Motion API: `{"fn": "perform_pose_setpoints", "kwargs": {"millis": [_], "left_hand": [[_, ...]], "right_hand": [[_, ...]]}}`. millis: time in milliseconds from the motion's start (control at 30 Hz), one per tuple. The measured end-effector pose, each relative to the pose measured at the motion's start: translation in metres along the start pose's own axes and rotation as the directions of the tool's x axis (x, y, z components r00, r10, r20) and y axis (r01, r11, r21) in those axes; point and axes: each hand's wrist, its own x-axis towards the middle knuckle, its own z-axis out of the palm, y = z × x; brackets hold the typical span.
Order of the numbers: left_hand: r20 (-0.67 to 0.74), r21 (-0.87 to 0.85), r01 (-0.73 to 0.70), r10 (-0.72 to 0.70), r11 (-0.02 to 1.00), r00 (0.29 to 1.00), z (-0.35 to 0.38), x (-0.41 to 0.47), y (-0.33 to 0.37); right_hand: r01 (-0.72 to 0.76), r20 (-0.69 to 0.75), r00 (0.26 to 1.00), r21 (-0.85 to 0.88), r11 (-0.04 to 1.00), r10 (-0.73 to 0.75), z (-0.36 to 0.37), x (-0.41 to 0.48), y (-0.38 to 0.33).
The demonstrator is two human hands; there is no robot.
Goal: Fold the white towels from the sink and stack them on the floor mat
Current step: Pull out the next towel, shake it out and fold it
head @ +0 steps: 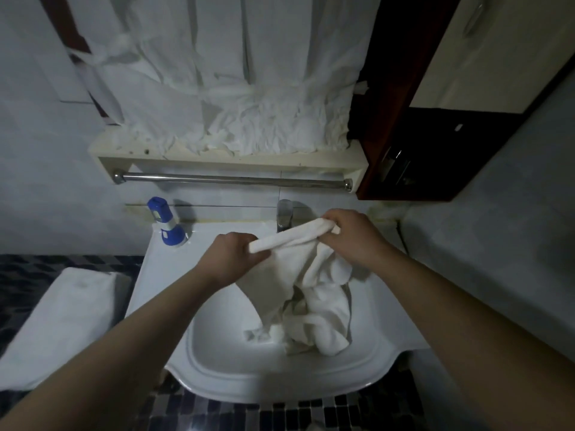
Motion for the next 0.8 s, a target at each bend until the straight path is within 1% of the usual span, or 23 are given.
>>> {"fn": "perform_pose_setpoints", "kwargs": {"millis": [67, 133, 200, 267, 300, 400, 500, 567, 633, 700, 767, 800], "left_hand": [[-0.062, -0.234, 0.082, -0.099, 0.969, 0.993, -0.011, 0.002, -0.005], [-0.101, -0.415, 0.127, -0.184, 0.901, 0.978, -0.024, 0.004, -0.003], [-0.144, -0.524, 0.146, -0.256, 0.839, 0.956, -0.036, 0.005, 0.001], [-0.164, -0.615, 0.153, -0.314, 0.774, 0.935, -0.047, 0.005, 0.002], [-0.178, -0.642, 0.147, -0.333, 0.752, 0.926, -0.051, 0.005, 0.001], [-0.212, -0.697, 0.123, -0.367, 0.706, 0.906, -0.059, 0.005, 0.001], [-0.226, -0.746, 0.099, -0.390, 0.659, 0.893, -0.062, 0.006, 0.006], [-0.235, -0.757, 0.086, -0.393, 0.647, 0.889, -0.064, 0.007, 0.007], [-0.233, -0.762, 0.079, -0.386, 0.643, 0.892, -0.066, 0.007, 0.010], [-0.235, -0.738, 0.064, -0.345, 0.672, 0.909, -0.066, 0.006, 0.013], [-0.275, -0.645, 0.057, -0.301, 0.762, 0.913, -0.066, 0.006, 0.014], [-0.310, -0.553, 0.074, -0.288, 0.830, 0.906, -0.065, 0.006, 0.013]], "right_hand": [[-0.028, 0.003, 1.000, 0.024, 0.999, 0.028, -0.010, 0.002, 0.003], [-0.055, -0.048, 0.997, 0.033, 0.998, 0.057, -0.022, 0.005, 0.004], [-0.098, -0.168, 0.979, 0.099, 0.990, 0.114, -0.036, 0.008, 0.006], [-0.131, -0.292, 0.937, 0.214, 0.968, 0.191, -0.052, 0.006, 0.003], [-0.124, -0.339, 0.917, 0.257, 0.958, 0.210, -0.060, 0.003, 0.001], [-0.061, -0.432, 0.881, 0.299, 0.952, 0.192, -0.076, -0.003, -0.008], [-0.030, -0.485, 0.852, 0.327, 0.945, 0.195, -0.090, -0.005, -0.020], [0.001, -0.506, 0.840, 0.359, 0.933, 0.194, -0.096, -0.006, -0.026], [0.029, -0.498, 0.849, 0.378, 0.925, 0.177, -0.100, -0.008, -0.031], [0.060, -0.470, 0.872, 0.379, 0.923, 0.136, -0.099, -0.011, -0.037], [0.084, -0.440, 0.893, 0.364, 0.928, 0.092, -0.096, -0.013, -0.041], [0.092, -0.429, 0.900, 0.364, 0.927, 0.079, -0.094, -0.014, -0.042]]}}
